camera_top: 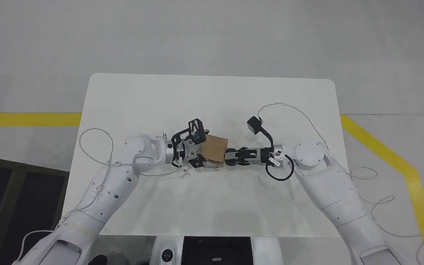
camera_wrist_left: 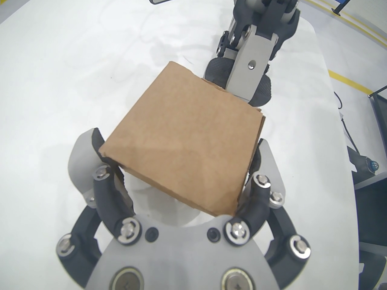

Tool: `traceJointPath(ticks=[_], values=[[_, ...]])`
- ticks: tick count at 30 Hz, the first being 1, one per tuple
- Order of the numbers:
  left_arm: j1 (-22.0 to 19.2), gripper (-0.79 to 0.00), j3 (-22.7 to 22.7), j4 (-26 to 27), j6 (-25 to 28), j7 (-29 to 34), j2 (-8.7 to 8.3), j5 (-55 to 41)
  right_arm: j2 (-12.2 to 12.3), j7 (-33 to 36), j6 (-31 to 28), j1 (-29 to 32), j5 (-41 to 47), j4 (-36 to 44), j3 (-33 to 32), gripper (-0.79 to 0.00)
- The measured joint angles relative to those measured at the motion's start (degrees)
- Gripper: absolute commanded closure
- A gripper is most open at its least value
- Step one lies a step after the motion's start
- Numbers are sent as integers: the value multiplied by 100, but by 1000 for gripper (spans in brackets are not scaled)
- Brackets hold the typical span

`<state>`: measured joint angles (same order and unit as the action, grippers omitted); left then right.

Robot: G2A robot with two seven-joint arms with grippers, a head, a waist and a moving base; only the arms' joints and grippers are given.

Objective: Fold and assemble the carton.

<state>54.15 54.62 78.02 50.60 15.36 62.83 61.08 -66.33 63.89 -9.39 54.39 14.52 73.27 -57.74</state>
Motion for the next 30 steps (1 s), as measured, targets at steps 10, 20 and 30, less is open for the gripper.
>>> traceJointPath(ticks=[10,20,30], values=[[24,-785,221,-47,-15,59,-41,-319,120,28,-63,195,3,160,-379,0],[527,-785,933,585,154,555,-272,-1078,234,-87,-965,399,15,371,-841,0],[931,-785,1848,1243,-1275,1435,-455,-2360,330,-1028,-2210,475,-368,203,-1461,-348]])
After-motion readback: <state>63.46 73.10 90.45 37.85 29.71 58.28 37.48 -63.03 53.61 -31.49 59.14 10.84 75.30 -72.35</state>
